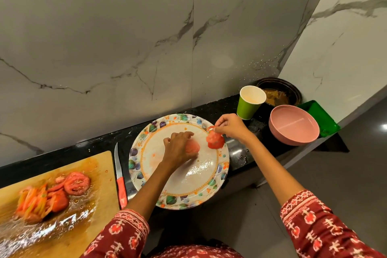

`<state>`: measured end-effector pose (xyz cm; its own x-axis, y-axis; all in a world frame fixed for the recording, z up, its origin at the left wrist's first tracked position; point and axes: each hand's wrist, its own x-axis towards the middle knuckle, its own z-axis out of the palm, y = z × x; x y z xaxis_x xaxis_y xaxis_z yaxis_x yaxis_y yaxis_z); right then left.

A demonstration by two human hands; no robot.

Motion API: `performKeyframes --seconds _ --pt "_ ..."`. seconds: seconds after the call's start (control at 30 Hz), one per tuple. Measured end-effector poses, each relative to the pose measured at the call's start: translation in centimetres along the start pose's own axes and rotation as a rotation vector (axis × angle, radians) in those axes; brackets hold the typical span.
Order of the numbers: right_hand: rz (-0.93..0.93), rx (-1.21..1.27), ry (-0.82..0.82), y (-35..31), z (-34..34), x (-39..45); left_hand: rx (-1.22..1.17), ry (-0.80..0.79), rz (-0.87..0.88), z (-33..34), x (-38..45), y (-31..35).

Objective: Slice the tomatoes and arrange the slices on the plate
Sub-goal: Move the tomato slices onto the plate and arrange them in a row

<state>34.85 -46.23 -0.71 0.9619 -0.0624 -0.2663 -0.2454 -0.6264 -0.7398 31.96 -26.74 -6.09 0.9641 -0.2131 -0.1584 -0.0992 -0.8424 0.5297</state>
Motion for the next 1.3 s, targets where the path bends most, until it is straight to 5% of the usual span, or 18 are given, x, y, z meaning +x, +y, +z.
performKeyframes --seconds 0.2,0.53,1.0,1.3 --pt "0.101 -0.234 0.142 1.6 2.0 -1.2 -0.009 -0.006 0.019 0.2 0.2 0.4" --pt "0.036 -0.189 0.228 1.3 1.6 -0.9 -0.026 0.028 0.001 -0.2 -0.3 -0.7" --pt "-0.144 -0.450 -0.150 -2.3 8.3 -1.0 -0.012 0.028 -0.028 -2.2 -1.8 -4.1" --pt "-0.148 -0.403 -0.067 -2.2 8.5 -1.2 -0.070 0.028 -0.019 -1.8 -1.5 -4.0"
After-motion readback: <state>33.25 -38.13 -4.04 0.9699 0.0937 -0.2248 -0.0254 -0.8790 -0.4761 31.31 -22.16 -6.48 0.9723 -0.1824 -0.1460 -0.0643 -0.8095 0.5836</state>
